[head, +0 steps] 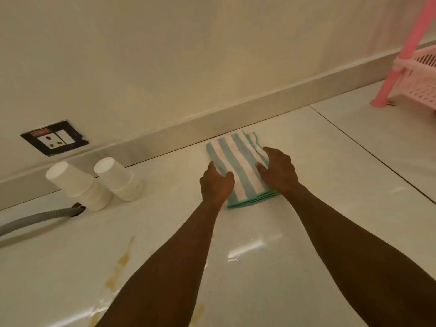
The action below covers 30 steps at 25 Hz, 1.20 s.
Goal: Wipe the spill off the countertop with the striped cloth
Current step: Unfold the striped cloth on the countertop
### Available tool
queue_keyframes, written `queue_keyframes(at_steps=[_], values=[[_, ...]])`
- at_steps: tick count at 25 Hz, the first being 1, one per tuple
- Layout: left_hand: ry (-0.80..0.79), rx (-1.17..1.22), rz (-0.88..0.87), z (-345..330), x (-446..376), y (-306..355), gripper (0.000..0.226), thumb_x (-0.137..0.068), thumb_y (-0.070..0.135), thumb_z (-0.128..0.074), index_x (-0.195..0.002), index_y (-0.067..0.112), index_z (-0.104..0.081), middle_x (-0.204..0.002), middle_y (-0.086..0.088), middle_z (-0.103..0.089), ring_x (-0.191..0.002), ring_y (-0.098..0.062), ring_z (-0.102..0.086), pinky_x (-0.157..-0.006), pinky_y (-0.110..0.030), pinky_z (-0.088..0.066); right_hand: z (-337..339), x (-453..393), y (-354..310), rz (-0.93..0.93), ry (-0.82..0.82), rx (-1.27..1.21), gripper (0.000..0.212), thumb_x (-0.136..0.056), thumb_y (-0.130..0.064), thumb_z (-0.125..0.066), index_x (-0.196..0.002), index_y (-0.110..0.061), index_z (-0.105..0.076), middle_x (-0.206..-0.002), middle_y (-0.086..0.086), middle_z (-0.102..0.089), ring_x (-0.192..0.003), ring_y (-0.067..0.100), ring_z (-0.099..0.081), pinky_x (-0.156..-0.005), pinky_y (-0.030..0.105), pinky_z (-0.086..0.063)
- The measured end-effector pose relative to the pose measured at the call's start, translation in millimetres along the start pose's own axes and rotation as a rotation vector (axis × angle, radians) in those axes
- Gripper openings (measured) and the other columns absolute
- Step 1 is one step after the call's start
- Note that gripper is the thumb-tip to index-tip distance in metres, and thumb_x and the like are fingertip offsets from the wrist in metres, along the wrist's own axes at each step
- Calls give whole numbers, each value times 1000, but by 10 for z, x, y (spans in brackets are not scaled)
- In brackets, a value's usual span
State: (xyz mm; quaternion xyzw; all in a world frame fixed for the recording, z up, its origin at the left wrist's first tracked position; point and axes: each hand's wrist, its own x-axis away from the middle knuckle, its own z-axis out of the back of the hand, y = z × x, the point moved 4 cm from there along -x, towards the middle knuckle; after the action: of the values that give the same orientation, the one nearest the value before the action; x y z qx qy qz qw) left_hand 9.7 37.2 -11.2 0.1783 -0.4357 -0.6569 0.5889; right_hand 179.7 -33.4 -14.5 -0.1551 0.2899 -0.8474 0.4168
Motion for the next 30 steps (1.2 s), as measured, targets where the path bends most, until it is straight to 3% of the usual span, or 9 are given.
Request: queue_keyframes(at_steps=[6, 10, 16, 23, 30], values=[[77, -74, 157, -199, -202, 115, 68, -82, 35, -66, -137, 16, -33, -127, -9, -54, -116, -31, -55, -93, -45, -51, -173, -221, -60, -14, -88, 158, 57, -93, -40, -56, -143, -22, -36, -133, 15, -49, -121, 33, -45, -96, 43, -41], [54, -36, 102, -209, -252, 225, 56, -85, 17, -66, -136, 21, -42, -130, -9, -49, -114, -27, -55, -84, -36, -50, -185, -266, -146, 30, -34, 128, 49, -91, -15, -57, -139, -21, -46, -125, 19, -51, -114, 34, -49, -92, 42, -45], [35, 48, 77, -50, -178, 304, 48, -86, 7, -64, -133, 12, -53, -138, -9, -52, -124, -26, -52, -99, -34, -46, -69, -179, -297, 90, 65, 67, 46, -90, -3, -51, -132, -21, -58, -123, 17, -54, -109, 33, -49, -91, 39, -46], [164, 32, -247, 462, 481, 319, 49, -85, 4, -56, -134, 6, -53, -135, -11, -53, -124, -23, -51, -101, -24, -39, 155, 461, -499, 243, 231, -33, 28, -91, -2, -52, -107, -11, -73, -113, 20, -57, -102, 36, -53, -86, 36, -47], [324, -9, -379, 1360, 1197, -45, 50, -82, 1, -55, -132, 6, -57, -131, -10, -55, -116, -22, -56, -99, -32, -47, -108, 1250, -1173, 346, 212, -103, 25, -94, -10, -54, -113, -9, -70, -117, 19, -56, -106, 34, -51, -84, 33, -44]])
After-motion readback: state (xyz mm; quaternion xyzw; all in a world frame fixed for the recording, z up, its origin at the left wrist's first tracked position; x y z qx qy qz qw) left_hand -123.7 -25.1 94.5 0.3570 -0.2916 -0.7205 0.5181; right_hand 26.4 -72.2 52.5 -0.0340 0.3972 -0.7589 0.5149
